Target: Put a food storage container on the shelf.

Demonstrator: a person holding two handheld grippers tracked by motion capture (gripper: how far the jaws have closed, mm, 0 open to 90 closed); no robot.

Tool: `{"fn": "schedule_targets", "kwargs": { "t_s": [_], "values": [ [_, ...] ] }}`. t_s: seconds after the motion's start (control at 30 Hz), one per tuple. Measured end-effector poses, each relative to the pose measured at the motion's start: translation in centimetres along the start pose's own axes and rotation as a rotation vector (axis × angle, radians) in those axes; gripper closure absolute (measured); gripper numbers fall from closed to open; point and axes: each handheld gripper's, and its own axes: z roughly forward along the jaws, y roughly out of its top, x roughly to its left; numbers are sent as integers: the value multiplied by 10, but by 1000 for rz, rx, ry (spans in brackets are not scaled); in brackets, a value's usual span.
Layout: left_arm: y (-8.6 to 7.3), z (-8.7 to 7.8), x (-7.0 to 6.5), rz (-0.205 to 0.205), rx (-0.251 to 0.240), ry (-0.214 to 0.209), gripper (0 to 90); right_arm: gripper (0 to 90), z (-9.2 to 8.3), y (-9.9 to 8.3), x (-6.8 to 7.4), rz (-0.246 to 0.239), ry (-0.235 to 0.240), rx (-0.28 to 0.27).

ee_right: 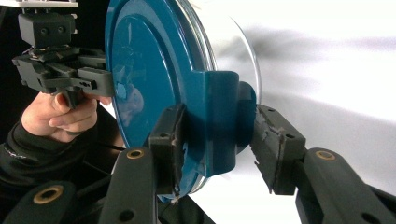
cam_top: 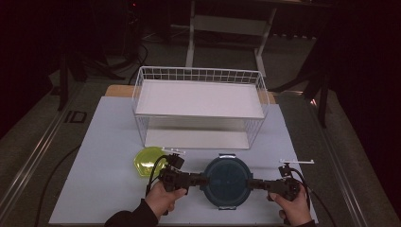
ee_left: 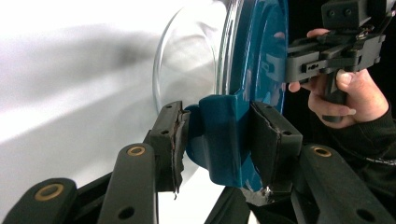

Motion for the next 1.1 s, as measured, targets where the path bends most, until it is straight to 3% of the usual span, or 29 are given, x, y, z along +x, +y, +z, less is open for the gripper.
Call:
{"fn": "schedule_targets", "kwargs": {
  "t_s": [0.63,1.1],
  "values": [
    [36,-40,-26,56,-61,11,562,550,-18,46,46,-98,-8,-46],
    [75,-79,-42,80,-126,6,568,552,-30,101,91,-173,-7,-86]
  ]
}}
